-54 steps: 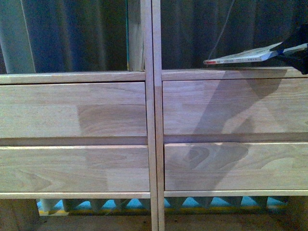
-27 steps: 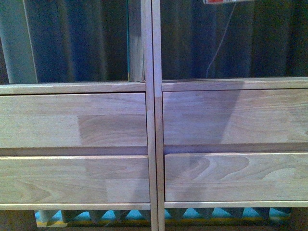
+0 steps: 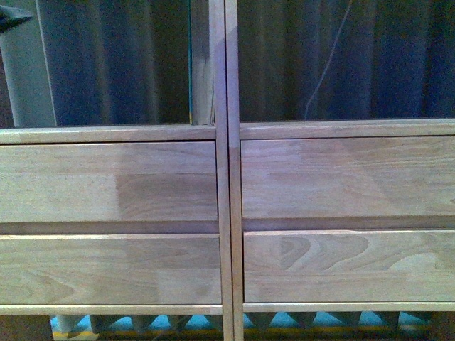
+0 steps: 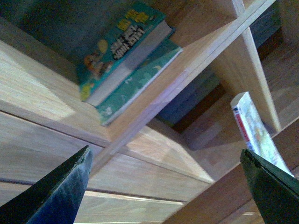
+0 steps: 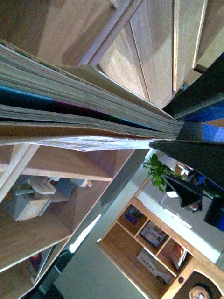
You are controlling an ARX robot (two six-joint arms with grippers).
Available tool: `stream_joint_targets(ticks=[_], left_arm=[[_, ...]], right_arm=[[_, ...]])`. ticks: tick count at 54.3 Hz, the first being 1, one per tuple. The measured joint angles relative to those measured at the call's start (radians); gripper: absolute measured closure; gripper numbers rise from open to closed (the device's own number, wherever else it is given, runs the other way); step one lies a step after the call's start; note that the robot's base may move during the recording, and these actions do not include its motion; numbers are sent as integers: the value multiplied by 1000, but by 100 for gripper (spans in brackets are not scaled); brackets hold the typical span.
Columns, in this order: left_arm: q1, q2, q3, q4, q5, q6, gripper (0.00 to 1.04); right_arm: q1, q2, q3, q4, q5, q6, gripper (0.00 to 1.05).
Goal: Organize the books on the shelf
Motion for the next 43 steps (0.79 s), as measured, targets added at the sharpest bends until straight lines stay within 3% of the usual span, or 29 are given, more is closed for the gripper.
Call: stream_joint_targets(ticks=[10, 14, 33, 43], left_arm=[[-228, 160, 129, 55, -68, -77, 7], [-282, 203, 163, 103, -92, -84, 7], [-362, 259, 224, 189, -145, -64, 7], [-388, 255, 183, 278, -135, -57, 7]], right_arm=[[94, 15, 0, 36, 9, 3, 97], [137, 16, -1, 39, 14, -1, 97], [273, -10, -40, 13, 82, -47, 97], [266, 24, 29, 22, 117, -47, 97]])
